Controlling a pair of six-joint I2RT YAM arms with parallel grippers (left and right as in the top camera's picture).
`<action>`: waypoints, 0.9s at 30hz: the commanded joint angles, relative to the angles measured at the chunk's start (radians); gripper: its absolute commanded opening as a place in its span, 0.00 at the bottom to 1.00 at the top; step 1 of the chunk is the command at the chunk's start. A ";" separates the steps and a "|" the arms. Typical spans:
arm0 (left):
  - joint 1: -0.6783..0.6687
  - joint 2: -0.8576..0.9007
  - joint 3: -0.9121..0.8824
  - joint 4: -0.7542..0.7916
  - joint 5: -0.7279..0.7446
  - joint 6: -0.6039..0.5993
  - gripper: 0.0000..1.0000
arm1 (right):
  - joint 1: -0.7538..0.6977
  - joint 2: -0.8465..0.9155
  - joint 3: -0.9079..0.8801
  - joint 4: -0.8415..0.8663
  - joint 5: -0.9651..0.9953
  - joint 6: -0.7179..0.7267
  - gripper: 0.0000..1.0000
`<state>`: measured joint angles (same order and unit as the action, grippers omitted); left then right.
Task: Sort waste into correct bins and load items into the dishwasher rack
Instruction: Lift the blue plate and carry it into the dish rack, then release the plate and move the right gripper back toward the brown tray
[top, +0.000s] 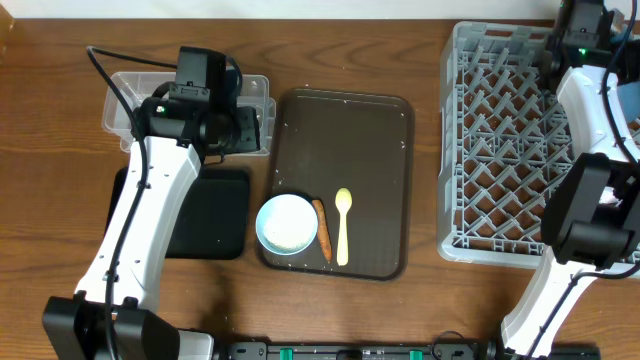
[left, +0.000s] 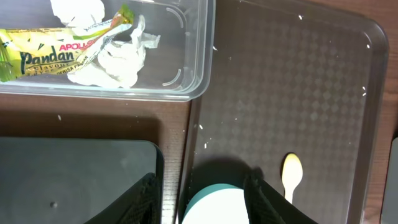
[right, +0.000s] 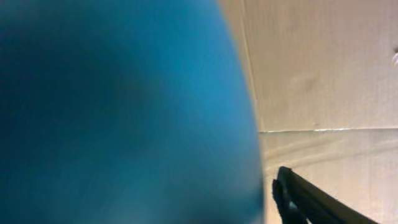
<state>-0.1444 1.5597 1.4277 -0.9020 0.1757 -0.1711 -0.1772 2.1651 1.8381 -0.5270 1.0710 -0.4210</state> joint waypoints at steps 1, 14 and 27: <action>0.003 0.002 -0.012 -0.006 -0.013 0.014 0.47 | -0.001 -0.027 -0.003 -0.008 -0.047 0.088 0.79; 0.003 0.002 -0.012 -0.006 -0.012 0.014 0.47 | -0.104 -0.153 -0.003 -0.041 -0.227 0.160 0.72; 0.003 0.002 -0.012 -0.006 -0.012 0.014 0.47 | -0.167 -0.153 -0.003 -0.222 -0.346 0.241 0.54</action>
<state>-0.1444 1.5597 1.4269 -0.9085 0.1757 -0.1707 -0.3416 2.0212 1.8362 -0.7361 0.7483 -0.2108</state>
